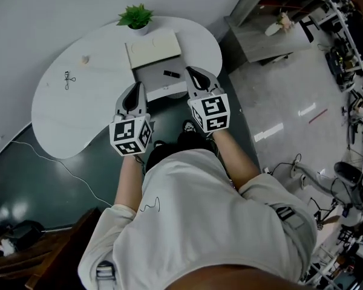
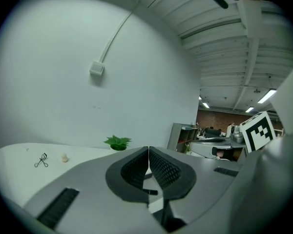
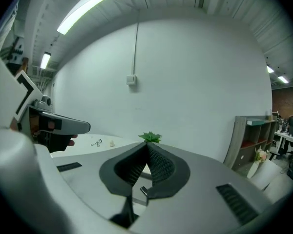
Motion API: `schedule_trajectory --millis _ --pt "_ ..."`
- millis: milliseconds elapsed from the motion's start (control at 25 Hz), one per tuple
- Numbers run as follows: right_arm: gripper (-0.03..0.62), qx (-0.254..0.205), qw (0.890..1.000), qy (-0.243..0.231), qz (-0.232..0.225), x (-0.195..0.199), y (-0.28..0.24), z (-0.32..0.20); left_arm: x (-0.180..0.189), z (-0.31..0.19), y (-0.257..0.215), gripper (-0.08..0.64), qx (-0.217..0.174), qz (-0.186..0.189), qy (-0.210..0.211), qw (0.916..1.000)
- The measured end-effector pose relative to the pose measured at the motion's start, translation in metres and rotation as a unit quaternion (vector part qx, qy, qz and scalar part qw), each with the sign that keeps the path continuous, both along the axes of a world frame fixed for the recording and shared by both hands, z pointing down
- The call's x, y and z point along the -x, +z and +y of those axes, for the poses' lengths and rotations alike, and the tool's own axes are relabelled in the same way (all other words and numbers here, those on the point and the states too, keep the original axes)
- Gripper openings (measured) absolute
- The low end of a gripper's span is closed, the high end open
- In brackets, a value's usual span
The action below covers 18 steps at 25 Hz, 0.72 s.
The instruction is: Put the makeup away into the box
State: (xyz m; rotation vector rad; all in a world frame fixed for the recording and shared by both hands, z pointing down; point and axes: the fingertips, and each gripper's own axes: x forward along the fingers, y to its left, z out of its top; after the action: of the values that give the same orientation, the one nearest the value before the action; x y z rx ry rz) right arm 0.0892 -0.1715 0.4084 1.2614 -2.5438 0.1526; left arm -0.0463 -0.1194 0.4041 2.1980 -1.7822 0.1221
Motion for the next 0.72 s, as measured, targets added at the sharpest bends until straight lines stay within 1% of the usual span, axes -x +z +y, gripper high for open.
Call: schedule_trajectory --millis 160,240,320,520,720 --pt "-0.003 -0.029 0.999 -0.023 -0.016 0.006 -0.032 -0.002 -0.002 -0.007 -0.034 0.021 -0.040 -0.034 -0.020 0.9984" --pt "-0.003 -0.044 0.998 -0.045 -0.021 0.009 -0.048 -0.002 -0.004 -0.009 -0.046 0.021 -0.056 -0.042 -0.034 0.9970" --pt "-0.003 -0.058 0.996 -0.062 -0.025 0.006 -0.062 0.002 -0.011 -0.009 -0.055 0.021 -0.065 -0.046 -0.042 0.9960" --pt "-0.002 -0.071 0.994 -0.074 -0.042 -0.013 -0.084 -0.002 -0.034 -0.016 -0.068 0.021 -0.074 -0.038 -0.041 0.9957" --pt "-0.003 -0.075 0.993 -0.080 -0.049 -0.020 -0.091 -0.021 -0.037 -0.020 -0.080 0.021 -0.090 -0.039 -0.063 0.9932"
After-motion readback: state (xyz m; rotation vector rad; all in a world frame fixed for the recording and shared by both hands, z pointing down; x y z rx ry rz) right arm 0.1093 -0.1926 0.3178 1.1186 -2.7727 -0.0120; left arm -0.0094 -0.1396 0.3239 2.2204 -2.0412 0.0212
